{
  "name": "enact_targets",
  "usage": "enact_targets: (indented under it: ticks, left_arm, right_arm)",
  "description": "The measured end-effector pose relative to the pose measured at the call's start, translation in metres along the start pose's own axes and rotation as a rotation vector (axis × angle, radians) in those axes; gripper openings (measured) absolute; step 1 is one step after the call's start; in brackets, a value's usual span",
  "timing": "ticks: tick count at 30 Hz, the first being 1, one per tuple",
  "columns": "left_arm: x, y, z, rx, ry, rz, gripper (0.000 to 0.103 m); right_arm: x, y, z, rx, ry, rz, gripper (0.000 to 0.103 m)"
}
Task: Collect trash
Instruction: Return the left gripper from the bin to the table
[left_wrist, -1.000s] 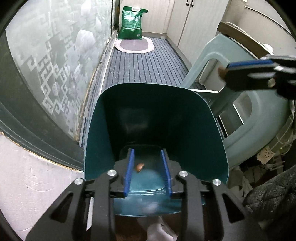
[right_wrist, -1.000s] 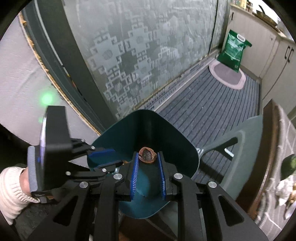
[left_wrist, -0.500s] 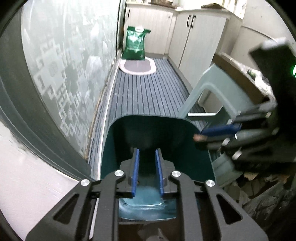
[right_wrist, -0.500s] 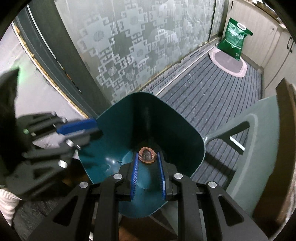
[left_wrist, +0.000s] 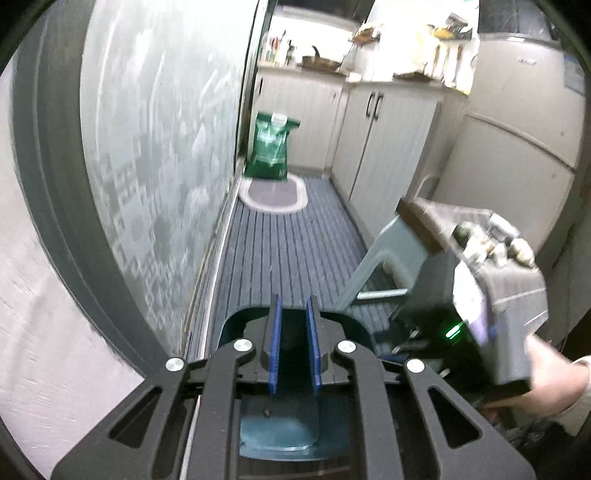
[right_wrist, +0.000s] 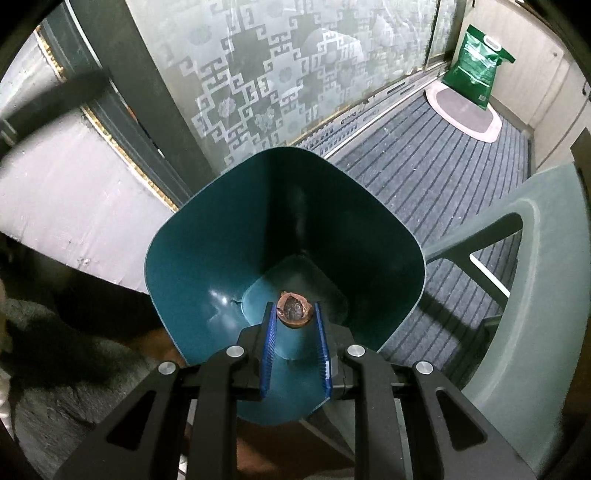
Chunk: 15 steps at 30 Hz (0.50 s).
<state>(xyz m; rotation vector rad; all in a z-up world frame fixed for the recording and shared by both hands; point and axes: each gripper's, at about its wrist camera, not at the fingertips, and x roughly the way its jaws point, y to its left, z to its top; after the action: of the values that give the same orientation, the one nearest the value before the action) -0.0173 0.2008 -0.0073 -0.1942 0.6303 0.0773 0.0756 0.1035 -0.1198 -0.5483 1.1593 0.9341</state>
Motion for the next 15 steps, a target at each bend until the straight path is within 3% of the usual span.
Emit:
enact_targets:
  ticks: [4, 10, 15]
  left_arm:
    - [-0.018, -0.008, 0.013, -0.004, -0.079, -0.011, 0.015]
    - [-0.026, -0.016, 0.025, -0.008, -0.133, -0.016, 0.015]
    - [-0.030, -0.023, 0.032, -0.008, -0.162, -0.021, 0.016]
  right_arm:
    - [-0.003, 0.001, -0.004, -0.005, -0.006, 0.023, 0.033]
    - [-0.024, 0.004, -0.006, -0.017, -0.061, 0.048, 0.033]
    - [-0.061, 0.002, -0.005, -0.016, -0.159, 0.066, 0.033]
